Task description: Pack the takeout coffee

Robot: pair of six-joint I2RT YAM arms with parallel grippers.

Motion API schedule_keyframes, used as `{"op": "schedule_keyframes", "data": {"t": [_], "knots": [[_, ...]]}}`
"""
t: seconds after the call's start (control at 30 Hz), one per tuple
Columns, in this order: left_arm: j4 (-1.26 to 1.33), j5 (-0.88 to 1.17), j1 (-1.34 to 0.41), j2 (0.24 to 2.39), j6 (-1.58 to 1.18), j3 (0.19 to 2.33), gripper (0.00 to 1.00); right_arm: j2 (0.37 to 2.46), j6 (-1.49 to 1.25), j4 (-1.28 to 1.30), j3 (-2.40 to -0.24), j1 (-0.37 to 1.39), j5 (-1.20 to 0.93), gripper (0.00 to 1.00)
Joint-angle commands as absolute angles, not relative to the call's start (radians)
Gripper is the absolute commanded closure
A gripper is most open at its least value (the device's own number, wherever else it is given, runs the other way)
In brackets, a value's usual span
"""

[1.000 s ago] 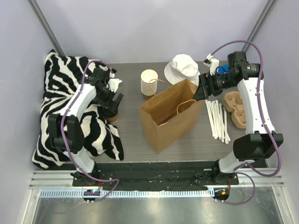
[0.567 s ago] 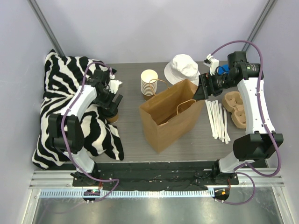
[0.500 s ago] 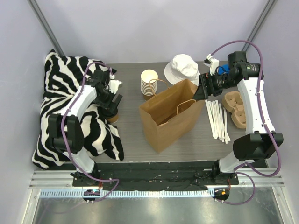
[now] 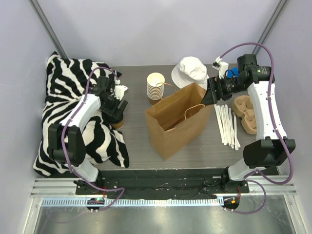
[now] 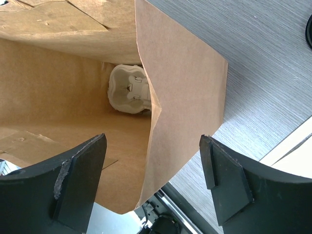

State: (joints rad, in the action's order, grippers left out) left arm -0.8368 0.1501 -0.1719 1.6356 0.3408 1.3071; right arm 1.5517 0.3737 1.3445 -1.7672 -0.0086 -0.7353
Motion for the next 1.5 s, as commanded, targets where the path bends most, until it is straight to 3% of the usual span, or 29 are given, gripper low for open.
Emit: {"op": "schedule_keyframes", "data": {"t": [0.0, 0.23, 0.3, 0.4, 0.53, 0.77, 0.9, 1.17, 1.33, 1.47], "knots": [[-0.824, 0.138, -0.181, 1.634, 0.334, 1.246, 0.25, 1.529, 0.365, 1.33, -1.778, -0.005, -0.756, 0.13], [-0.813, 0.138, -0.187, 1.629, 0.337, 1.2, 0.25, 1.519, 0.351, 1.309, -1.787, -0.005, -0.756, 0.09], [-0.822, 0.147, -0.187, 1.629, 0.336, 1.204, 0.32, 1.523, 0.35, 1.307, -1.801, -0.005, -0.759, 0.09], [-0.853, 0.189, -0.187, 1.603, 0.328, 1.25, 0.56, 1.531, 0.344, 1.299, -1.819, -0.006, -0.761, 0.1], [-0.896, 0.264, -0.187, 1.546, 0.307, 1.337, 0.67, 1.532, 0.328, 1.275, -1.815, -0.005, -0.764, 0.15], [-1.025, 0.337, -0.19, 1.482, 0.265, 1.595, 0.8, 1.511, 0.31, 1.253, -1.786, 0.0, -0.77, 0.37], [-1.086, 0.374, -0.193, 1.473, 0.256, 1.776, 0.9, 1.486, 0.298, 1.224, -1.758, 0.0, -0.765, 0.39], [-1.036, 0.5, -0.247, 1.47, 0.152, 2.187, 0.93, 1.483, 0.282, 1.213, -1.755, 0.0, -0.772, 0.42], [-0.869, 0.546, -0.35, 1.444, 0.042, 2.272, 0.94, 1.467, 0.262, 1.203, -1.743, 0.027, -0.773, 0.43], [-0.844, 0.528, -0.544, 1.457, 0.005, 2.296, 0.94, 1.454, 0.249, 1.183, -1.73, 0.035, -0.773, 0.43]]}}
